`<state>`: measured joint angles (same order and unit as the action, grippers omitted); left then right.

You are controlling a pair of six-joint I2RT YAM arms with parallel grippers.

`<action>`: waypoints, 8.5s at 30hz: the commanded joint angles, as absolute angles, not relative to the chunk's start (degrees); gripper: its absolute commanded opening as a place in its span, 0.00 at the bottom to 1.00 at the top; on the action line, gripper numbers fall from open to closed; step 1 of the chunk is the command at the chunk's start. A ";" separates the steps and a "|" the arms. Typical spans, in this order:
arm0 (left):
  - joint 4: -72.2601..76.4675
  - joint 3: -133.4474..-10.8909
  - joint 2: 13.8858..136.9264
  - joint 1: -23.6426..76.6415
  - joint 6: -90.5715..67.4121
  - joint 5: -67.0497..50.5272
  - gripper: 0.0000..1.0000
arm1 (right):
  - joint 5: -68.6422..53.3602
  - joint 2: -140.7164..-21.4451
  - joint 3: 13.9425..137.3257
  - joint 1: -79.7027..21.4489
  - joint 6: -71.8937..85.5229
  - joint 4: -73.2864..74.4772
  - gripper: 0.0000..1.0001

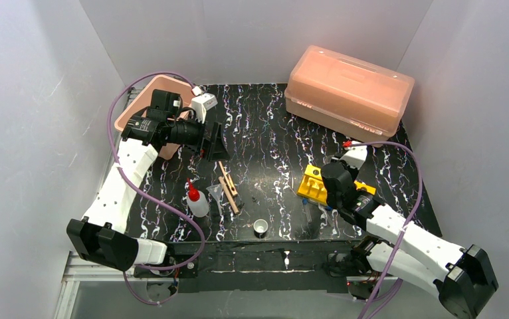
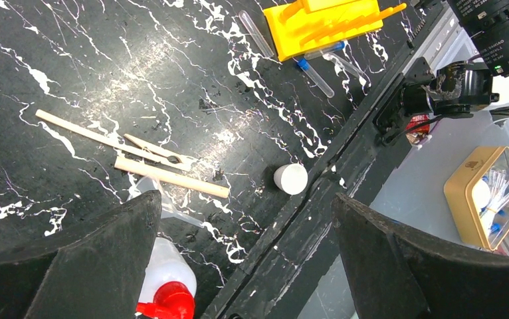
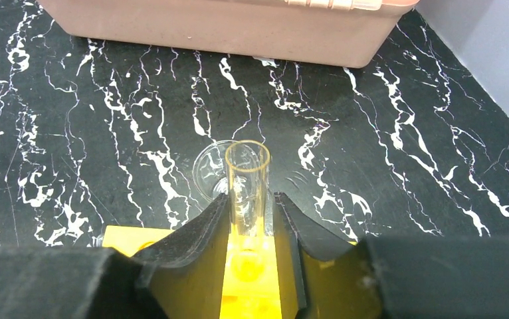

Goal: Organize the chemistry lab equipment

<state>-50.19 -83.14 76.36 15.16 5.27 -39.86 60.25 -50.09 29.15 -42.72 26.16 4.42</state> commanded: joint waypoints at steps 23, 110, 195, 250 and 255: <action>-51.97 -85.10 75.35 14.64 5.75 -38.59 0.99 | 51.87 -48.39 52.88 -46.37 22.91 15.23 0.65; -53.44 -82.05 72.46 6.86 7.47 -39.45 0.99 | 17.98 -104.15 71.78 -47.78 36.32 23.89 0.06; -51.30 -81.68 73.69 6.79 7.03 -38.81 0.99 | 6.00 -87.30 61.46 -4.03 29.95 35.11 0.45; -49.29 -80.32 71.77 5.52 7.29 -34.01 0.99 | 7.28 -111.10 103.32 -47.00 30.30 45.16 0.01; -49.96 -80.39 72.02 4.97 7.62 -34.38 0.99 | 7.11 -115.49 104.92 -49.36 31.05 45.84 0.01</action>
